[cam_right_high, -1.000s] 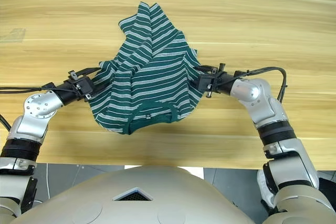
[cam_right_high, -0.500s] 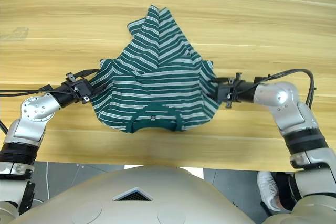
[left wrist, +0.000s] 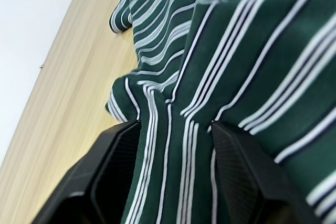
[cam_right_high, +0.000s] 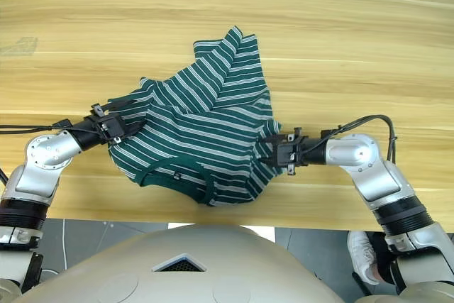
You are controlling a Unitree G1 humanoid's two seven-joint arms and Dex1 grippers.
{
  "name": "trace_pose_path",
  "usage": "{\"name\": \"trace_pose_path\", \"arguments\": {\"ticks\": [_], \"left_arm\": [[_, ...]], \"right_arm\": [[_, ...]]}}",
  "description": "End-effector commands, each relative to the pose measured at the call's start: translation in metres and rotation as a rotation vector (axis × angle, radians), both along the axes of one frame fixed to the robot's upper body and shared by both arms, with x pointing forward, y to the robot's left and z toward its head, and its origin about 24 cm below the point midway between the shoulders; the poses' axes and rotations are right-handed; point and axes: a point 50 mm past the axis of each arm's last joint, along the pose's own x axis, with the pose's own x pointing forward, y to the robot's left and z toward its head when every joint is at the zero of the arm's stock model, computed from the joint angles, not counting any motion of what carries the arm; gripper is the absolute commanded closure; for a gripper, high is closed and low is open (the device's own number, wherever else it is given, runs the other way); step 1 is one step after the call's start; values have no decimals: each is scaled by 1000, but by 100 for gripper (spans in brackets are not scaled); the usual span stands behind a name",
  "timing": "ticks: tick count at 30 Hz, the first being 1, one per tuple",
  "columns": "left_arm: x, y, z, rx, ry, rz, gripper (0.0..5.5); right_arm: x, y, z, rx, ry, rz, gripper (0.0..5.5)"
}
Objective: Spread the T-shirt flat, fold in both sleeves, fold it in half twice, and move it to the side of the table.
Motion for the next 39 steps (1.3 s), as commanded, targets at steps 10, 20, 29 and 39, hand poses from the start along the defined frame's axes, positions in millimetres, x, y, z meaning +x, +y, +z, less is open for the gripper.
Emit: {"name": "trace_pose_path", "arguments": {"ticks": [10, 20, 29, 39], "left_arm": [[48, -32, 73, -476, 52, -84, 300], [105, -80, 40, -116, -90, -130, 300], [118, -85, 10, -17, -35, -123, 300], [106, -65, -29, 43, 49, -7, 300]], "right_arm": [[19, 11, 52, 251, 63, 8, 335], [129, 40, 40, 161, -471, -359, 335], [145, 69, -12, -52, -460, -275, 335], [141, 51, -35, -140, -425, -347, 335]]}}
